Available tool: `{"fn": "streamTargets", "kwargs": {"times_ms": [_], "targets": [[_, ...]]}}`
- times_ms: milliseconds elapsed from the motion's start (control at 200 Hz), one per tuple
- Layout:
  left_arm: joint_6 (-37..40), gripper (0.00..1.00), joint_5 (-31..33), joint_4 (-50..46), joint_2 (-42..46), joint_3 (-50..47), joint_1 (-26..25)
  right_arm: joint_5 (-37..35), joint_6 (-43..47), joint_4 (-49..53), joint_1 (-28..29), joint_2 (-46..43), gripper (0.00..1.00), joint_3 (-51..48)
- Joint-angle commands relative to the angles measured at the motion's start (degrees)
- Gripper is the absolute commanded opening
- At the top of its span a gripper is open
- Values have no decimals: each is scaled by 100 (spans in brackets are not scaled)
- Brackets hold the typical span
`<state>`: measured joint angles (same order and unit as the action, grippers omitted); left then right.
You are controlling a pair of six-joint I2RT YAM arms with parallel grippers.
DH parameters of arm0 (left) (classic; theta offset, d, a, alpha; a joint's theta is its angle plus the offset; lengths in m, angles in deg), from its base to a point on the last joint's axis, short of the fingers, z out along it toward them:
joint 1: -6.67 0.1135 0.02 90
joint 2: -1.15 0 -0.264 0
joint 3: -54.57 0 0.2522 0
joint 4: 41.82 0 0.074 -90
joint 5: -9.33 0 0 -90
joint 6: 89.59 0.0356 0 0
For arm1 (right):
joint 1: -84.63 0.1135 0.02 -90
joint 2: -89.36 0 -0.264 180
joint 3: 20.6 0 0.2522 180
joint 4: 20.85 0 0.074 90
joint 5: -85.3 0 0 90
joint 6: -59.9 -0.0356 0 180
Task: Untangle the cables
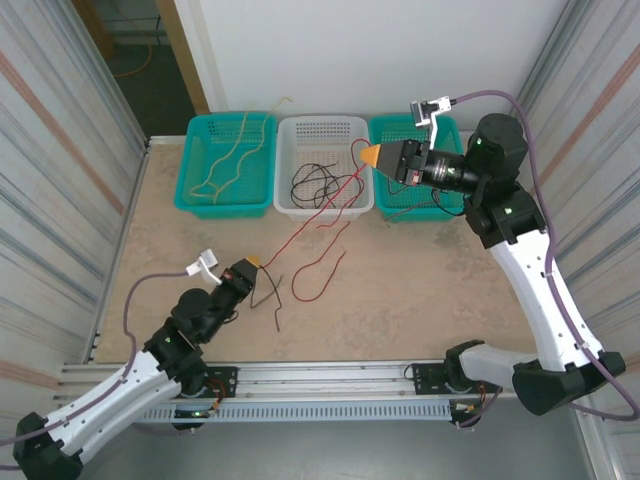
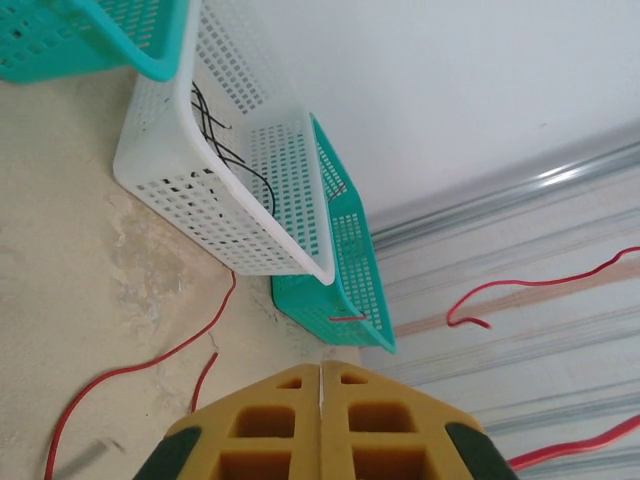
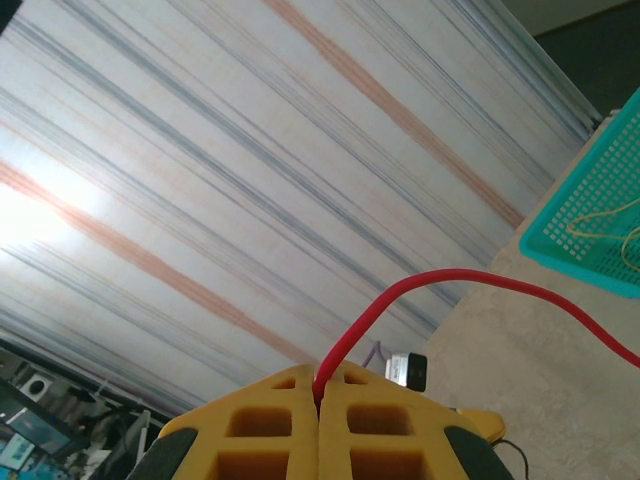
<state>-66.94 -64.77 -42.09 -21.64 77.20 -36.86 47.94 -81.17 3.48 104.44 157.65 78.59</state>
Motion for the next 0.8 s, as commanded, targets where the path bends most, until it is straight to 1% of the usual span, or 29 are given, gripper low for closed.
{"fn": "streamTargets", "kwargs": {"times_ms": [0, 85, 170, 301, 401, 486, 546, 661, 752, 797], "targets": [[-314, 0, 399, -1136, -13, -148, 176, 108, -237, -833, -21, -25, 0, 494], [-185, 1, 306, -1298, -58, -48, 204, 176, -69, -692, 142, 81, 0, 636], [-151, 11, 249, -1372, -103, -8, 197, 129, 280, -310, 385, 197, 0, 850], [-157, 33, 247, -1670, -197, 104, 213, 88, 733, 178, 696, 355, 0, 1149], [-333, 45, 244, -1901, -246, 112, 252, 144, 887, 329, 811, 452, 0, 1302], [-334, 50, 177, -1949, -266, 106, 294, 167, 991, 446, 878, 529, 0, 1449], [-233, 53, 151, -2051, -278, 200, 334, 161, 1108, 605, 924, 594, 0, 1577], [315, 60, 152, -2199, -279, 514, 373, 141, 1287, 839, 997, 715, 0, 1746], [1226, 70, 111, -2324, -322, 1067, 443, 188, 1299, 842, 1035, 788, 0, 1784], [1789, 73, 48, -2383, -400, 1467, 495, 170, 1333, 855, 1074, 820, 0, 1784]]}}
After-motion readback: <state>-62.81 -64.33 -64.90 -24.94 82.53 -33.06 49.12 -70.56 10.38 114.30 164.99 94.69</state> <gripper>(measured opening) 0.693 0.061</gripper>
